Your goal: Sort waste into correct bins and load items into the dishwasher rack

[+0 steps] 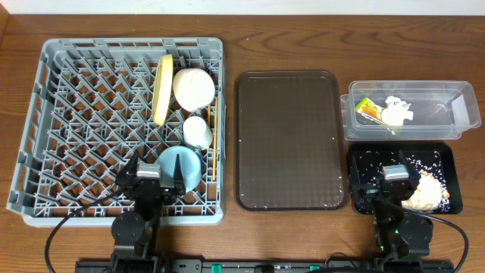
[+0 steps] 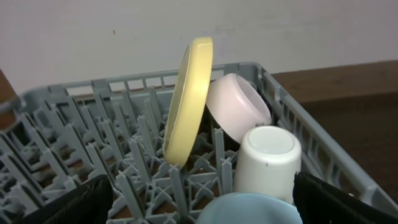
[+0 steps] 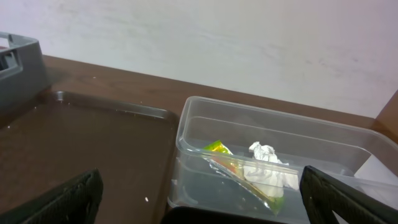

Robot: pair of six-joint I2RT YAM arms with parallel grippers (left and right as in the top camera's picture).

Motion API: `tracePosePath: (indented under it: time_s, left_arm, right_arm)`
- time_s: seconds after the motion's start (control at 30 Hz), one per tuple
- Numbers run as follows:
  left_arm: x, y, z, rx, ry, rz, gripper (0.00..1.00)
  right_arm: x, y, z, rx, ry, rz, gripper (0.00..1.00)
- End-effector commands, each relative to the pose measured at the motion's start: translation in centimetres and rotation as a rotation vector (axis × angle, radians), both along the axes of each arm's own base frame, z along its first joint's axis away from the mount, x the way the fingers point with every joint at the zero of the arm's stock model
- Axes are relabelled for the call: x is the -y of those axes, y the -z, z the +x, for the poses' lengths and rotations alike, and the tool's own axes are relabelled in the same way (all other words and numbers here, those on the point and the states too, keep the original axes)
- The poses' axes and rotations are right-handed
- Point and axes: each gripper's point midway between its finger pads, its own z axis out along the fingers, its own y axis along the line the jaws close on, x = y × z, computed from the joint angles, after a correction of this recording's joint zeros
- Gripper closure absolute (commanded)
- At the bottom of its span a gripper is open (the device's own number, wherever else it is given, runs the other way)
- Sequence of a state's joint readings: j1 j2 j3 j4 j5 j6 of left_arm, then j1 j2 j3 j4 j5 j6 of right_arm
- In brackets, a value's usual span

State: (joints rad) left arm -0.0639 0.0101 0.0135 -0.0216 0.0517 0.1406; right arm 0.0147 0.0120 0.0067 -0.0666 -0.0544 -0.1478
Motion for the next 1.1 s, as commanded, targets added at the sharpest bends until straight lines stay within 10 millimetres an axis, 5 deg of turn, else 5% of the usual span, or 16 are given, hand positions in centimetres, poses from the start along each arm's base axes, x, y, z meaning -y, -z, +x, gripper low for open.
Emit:
tracePosePath:
  time_s: [0.0, 0.3, 0.57, 1.07]
  left_arm:
    - [-0.3, 1.4, -0.1, -0.043, -0.009, 0.073, 0.06]
    - [-0.9, 1.1, -0.1, -0.037, -0.055, -0.029, 0.06]
    - [-1.5, -2.4, 0.2, 0.108, -0.094, -0.096, 0.06]
    - [-1.6, 1.4, -0.1, -0.050, -0.116, -0.182, 0.06]
  right_arm:
    - [0.2, 0.0, 0.0, 0.002, 0.008, -0.014, 0.01]
    - [0.2, 0.0, 0.0, 0.002, 0.008, -0.014, 0.01]
    - [0.2, 0.0, 0.0, 0.002, 0.008, -0.014, 0.01]
    - [0.2, 0.0, 0.0, 0.002, 0.008, -0.014, 0.01]
